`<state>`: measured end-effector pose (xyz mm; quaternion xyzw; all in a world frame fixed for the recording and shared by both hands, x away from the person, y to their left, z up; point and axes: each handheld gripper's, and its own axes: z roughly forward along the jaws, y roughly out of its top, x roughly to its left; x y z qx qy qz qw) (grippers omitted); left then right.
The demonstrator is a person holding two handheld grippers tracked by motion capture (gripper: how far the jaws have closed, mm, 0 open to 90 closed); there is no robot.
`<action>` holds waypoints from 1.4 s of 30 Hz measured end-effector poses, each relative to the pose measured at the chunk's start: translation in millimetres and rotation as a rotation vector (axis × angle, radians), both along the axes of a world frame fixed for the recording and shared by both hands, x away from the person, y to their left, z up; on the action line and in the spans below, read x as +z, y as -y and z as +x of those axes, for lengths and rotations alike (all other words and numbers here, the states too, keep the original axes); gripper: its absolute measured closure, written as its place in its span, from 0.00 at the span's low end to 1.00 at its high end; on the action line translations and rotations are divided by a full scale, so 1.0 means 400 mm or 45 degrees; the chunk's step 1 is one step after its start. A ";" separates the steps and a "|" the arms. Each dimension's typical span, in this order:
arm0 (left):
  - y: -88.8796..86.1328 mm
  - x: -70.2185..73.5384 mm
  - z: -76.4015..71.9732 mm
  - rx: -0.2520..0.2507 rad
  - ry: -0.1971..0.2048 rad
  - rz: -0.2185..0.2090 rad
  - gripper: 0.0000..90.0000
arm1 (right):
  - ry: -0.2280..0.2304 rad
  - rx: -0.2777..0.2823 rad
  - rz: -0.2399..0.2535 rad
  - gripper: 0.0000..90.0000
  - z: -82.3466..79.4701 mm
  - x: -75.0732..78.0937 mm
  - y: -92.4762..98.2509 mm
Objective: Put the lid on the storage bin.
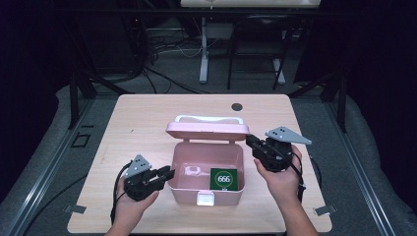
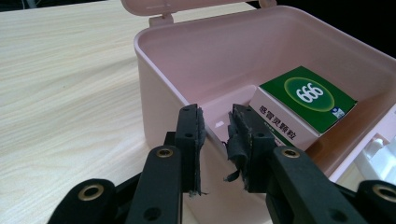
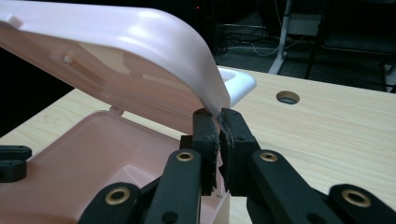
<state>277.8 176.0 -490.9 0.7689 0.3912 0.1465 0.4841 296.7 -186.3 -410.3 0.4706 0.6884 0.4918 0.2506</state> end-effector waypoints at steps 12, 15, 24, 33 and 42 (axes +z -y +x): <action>-0.010 0.010 0.002 0.004 -0.007 -0.012 0.79 | 0.006 0.007 0.019 0.96 -0.013 -0.010 0.004; -0.014 0.025 0.003 0.033 0.028 -0.032 0.76 | 0.008 0.008 0.019 0.96 -0.014 -0.011 0.004; -0.019 0.101 0.022 0.064 0.116 -0.053 0.69 | 0.007 0.016 0.033 0.94 -0.017 -0.013 0.003; 0.000 0.181 0.040 0.063 0.196 -0.043 0.69 | -0.001 0.031 0.042 0.91 -0.016 -0.022 0.005; 0.021 0.217 0.041 0.047 0.236 -0.048 0.71 | -0.030 0.043 0.044 0.88 -0.011 -0.040 0.008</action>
